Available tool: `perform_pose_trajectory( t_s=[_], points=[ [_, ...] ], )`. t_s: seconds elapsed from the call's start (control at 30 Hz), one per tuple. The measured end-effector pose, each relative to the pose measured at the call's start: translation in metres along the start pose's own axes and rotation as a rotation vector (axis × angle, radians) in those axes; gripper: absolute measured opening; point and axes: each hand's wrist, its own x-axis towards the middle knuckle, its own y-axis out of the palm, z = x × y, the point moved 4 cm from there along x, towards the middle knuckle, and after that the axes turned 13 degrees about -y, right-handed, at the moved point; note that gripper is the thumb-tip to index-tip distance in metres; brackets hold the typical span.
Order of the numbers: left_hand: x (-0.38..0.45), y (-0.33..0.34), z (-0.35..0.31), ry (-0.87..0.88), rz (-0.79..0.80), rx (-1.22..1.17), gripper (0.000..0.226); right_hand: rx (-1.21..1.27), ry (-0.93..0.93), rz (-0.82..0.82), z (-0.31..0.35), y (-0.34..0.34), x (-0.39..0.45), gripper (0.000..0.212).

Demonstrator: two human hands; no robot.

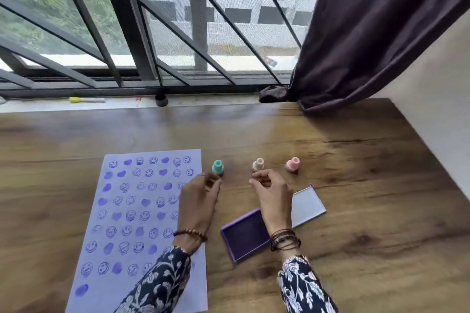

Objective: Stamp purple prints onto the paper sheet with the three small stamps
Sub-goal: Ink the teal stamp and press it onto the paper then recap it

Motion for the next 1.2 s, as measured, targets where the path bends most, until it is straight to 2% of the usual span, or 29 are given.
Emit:
perform_pose_trajectory(
  t_s=[0.1, 0.17, 0.27, 0.47, 0.57, 0.63, 0.77, 0.83, 0.93, 1.0, 1.07, 1.13, 1.2],
  points=[
    [0.019, -0.012, 0.004, -0.039, -0.071, 0.048, 0.010, -0.007, -0.015, 0.137, 0.012, 0.025, 0.006, 0.017],
    [0.031, -0.008, 0.002, -0.048, -0.035, 0.072, 0.017, -0.023, -0.027, 0.195, 0.018, 0.040, 0.013, 0.024],
    [0.040, -0.001, 0.003, -0.075, 0.059, 0.035, 0.013, -0.007, -0.044, 0.223, 0.026, 0.055, 0.018, 0.026],
    [0.034, -0.009, 0.012, -0.220, 0.275, -0.414, 0.009, 0.063, -0.149, 0.222, 0.037, 0.050, 0.003, 0.035],
    [0.021, -0.013, 0.012, -0.354, 0.534, -0.731, 0.022, 0.183, -0.132, 0.201, 0.042, 0.038, -0.012, 0.024],
    [0.011, -0.018, 0.009, -0.427, 0.654, -0.804, 0.024, 0.211, -0.121, 0.171, 0.048, 0.030, -0.025, 0.019],
    [-0.003, -0.028, 0.004, -0.403, 0.727, -0.789, 0.023, 0.241, -0.039, 0.068, 0.058, 0.018, -0.051, 0.009],
    [-0.011, -0.031, 0.003, -0.357, 0.742, -0.752, 0.022, 0.466, 0.141, -0.037, 0.056, 0.015, -0.067, 0.018],
    [-0.020, -0.036, 0.011, -0.260, 0.736, -0.619, 0.019, 0.974, 0.430, -0.164, 0.054, 0.013, -0.093, 0.021],
    [-0.025, -0.039, 0.018, -0.226, 0.742, -0.533, 0.012, 1.175, 0.529, -0.206, 0.049, 0.008, -0.106, 0.022],
    [-0.028, -0.038, 0.023, -0.229, 0.757, -0.484, 0.005, 1.195, 0.541, -0.190, 0.045, 0.001, -0.116, 0.022],
    [-0.031, -0.035, 0.024, -0.217, 0.770, -0.443, 0.002, 1.090, 0.514, -0.168, 0.039, -0.004, -0.124, 0.019],
    [-0.034, -0.031, 0.025, -0.200, 0.772, -0.403, 0.002, 0.756, 0.400, -0.117, 0.034, -0.011, -0.127, 0.018]
  ],
)
